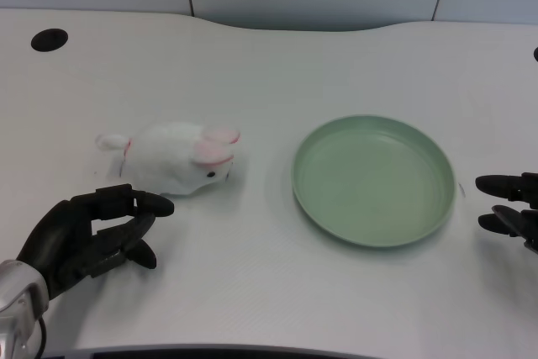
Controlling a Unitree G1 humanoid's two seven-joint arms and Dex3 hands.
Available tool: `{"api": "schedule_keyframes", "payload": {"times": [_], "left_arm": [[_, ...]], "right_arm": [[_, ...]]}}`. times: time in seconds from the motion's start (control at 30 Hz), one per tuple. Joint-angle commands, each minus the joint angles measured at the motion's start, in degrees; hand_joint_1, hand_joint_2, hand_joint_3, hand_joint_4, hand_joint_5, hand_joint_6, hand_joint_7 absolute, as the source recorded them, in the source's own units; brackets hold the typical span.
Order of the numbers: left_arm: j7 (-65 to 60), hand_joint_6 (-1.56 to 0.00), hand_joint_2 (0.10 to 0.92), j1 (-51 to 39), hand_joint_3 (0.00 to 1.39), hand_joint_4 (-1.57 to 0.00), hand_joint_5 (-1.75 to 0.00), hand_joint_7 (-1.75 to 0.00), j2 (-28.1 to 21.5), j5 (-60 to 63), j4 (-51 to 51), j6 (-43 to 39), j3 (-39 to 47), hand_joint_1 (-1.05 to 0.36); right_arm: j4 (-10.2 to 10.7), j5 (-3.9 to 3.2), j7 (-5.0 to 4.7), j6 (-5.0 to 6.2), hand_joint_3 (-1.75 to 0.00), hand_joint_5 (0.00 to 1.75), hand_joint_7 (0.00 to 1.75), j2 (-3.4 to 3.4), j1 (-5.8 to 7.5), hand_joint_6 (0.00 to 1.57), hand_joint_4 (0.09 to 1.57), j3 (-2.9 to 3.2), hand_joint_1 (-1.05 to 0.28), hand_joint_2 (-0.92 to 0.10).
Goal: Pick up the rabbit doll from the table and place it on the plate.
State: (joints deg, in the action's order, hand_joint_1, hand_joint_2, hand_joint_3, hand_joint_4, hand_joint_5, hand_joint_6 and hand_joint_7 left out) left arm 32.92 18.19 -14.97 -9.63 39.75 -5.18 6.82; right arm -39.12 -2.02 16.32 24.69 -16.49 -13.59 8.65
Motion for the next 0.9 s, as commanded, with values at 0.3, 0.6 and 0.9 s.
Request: {"api": "schedule_keyframes", "payload": {"times": [0.3, 0.6, 0.9], "left_arm": [[-0.1, -0.72, 0.921, -0.1, 0.42, -0.63, -1.46, -0.68, -0.8, 0.1, 0.0, 0.0, 0.2, -0.41], [-0.1, -0.72, 0.921, -0.1, 0.42, -0.63, -1.46, -0.68, -0.8, 0.1, 0.0, 0.0, 0.2, -0.41], [-0.1, -0.72, 0.921, -0.1, 0.42, -0.63, -1.46, -0.68, -0.8, 0.1, 0.0, 0.0, 0.2, -0.41]], "right_arm": [[-0.3, -0.66, -0.02, 0.27, -0.2, 0.0, 0.0, -0.99, 0.39, 0.93, 1.01, 0.53, -0.42, -0.92], [-0.3, -0.66, -0.02, 0.27, -0.2, 0.0, 0.0, -0.99, 0.39, 0.93, 1.01, 0.53, -0.42, -0.92], [-0.3, -0.66, -0.02, 0.27, -0.2, 0.0, 0.0, -0.99, 0.39, 0.93, 1.01, 0.53, -0.42, -0.92]]}}
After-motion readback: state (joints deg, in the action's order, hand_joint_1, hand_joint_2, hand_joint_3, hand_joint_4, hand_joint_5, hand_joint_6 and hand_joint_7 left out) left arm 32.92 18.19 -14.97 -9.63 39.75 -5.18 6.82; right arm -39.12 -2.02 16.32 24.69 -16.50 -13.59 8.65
